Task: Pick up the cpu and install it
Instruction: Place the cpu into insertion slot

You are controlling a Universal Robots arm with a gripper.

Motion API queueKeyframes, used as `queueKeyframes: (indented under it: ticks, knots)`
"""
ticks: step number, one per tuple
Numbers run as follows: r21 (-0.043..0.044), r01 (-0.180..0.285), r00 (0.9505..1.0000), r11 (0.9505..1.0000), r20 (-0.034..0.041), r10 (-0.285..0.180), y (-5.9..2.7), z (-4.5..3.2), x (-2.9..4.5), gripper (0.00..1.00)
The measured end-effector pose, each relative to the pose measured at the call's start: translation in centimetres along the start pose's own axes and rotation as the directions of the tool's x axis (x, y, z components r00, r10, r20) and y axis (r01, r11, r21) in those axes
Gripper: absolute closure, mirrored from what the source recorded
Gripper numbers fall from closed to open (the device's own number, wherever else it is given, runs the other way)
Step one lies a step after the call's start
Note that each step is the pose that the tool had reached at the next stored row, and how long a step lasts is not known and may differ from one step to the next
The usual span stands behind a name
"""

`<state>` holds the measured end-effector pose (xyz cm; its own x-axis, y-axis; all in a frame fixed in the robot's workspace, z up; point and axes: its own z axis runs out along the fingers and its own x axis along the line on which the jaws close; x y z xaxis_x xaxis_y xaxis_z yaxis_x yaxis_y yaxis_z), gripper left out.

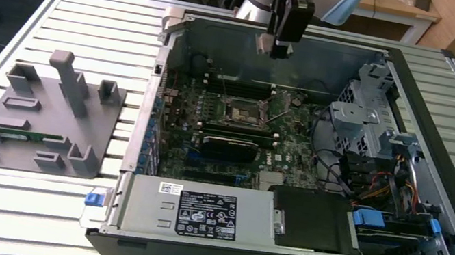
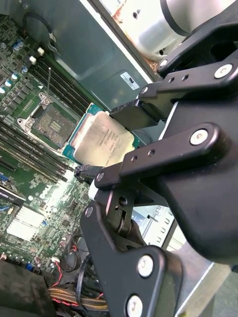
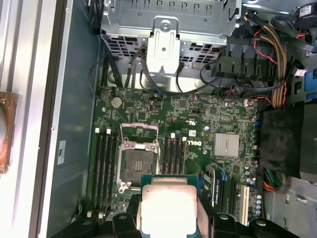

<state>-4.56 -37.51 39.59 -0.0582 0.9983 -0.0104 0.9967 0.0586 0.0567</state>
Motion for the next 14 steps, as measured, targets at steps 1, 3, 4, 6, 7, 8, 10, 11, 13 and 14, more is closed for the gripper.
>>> queueKeyframes:
  ticks: [1,3,4,6,7,8,10,11,13,14]
  knots:
    - [0.0001,0.0,1.0,1.0,0.0001,0.0,0.0,0.02,0.0,0.47]
    - [0.0,0.0,1.0,1.0,0.0,0.0,0.0,0.07,0.0,0.47]
    - [0.0,0.0,1.0,1.0,0.0,0.0,0.0,0.09,0.0,0.47]
    - [0.0,0.0,1.0,1.0,-0.0001,0.0,-0.01,0.14,0.0,0.47]
    - [-0.0001,0.0,1.0,1.0,-0.0002,0.0,-0.01,0.17,0.0,0.47]
    - [-0.0001,0.0,1.0,1.0,-0.0002,0.0,-0.01,0.21,0.0,0.47]
    - [-0.0001,0.0,1.0,1.0,-0.0001,0.0,-0.02,0.29,0.0,0.47]
    - [0.0,0.0,1.0,1.0,-0.0001,0.0,-0.02,0.33,0.0,0.47]
    - [0.0,0.0,1.0,1.0,-0.0001,0.0,-0.02,0.44,0.0,0.47]
    - [0.0,0.0,1.0,1.0,0.0,0.0,-0.03,0.49,0.0,0.47]
